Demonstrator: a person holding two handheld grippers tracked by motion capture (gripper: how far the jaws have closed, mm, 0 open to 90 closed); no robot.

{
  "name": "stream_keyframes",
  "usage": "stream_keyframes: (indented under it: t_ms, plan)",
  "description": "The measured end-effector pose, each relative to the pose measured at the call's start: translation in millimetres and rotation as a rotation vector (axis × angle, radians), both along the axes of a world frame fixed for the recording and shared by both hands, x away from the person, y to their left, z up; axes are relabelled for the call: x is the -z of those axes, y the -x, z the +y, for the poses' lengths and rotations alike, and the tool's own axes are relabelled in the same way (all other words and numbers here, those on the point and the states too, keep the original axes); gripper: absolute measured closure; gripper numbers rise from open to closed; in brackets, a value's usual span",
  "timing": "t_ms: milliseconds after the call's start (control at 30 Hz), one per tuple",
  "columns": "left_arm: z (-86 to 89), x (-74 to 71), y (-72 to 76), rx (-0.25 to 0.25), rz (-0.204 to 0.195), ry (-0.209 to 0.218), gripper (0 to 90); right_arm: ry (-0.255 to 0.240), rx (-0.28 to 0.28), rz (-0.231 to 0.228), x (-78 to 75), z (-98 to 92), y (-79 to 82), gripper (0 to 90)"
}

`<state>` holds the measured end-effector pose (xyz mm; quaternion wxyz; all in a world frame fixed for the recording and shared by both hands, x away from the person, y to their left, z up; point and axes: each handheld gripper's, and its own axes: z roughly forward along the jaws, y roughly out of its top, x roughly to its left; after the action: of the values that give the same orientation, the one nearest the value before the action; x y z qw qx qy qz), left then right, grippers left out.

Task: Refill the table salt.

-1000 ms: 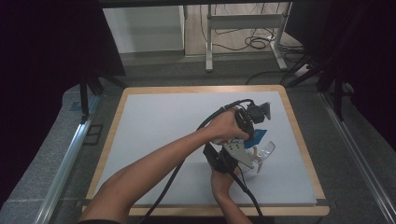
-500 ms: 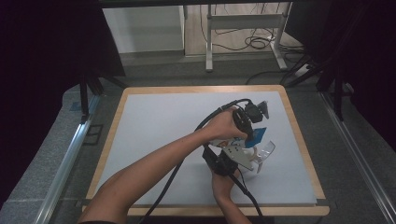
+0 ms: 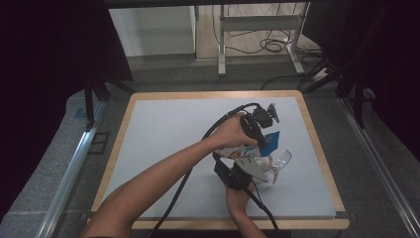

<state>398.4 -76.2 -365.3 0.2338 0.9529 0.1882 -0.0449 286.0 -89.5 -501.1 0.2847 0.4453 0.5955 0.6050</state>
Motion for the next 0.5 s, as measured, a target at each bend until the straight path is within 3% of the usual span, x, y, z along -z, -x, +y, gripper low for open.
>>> stream_keyframes:
  t_ms: [500]
  plan:
    - [25.1,0.1,1.7,-0.01,0.018,0.095,90.0,0.032,0.004,0.033,13.9,1.8,6.7,40.2]
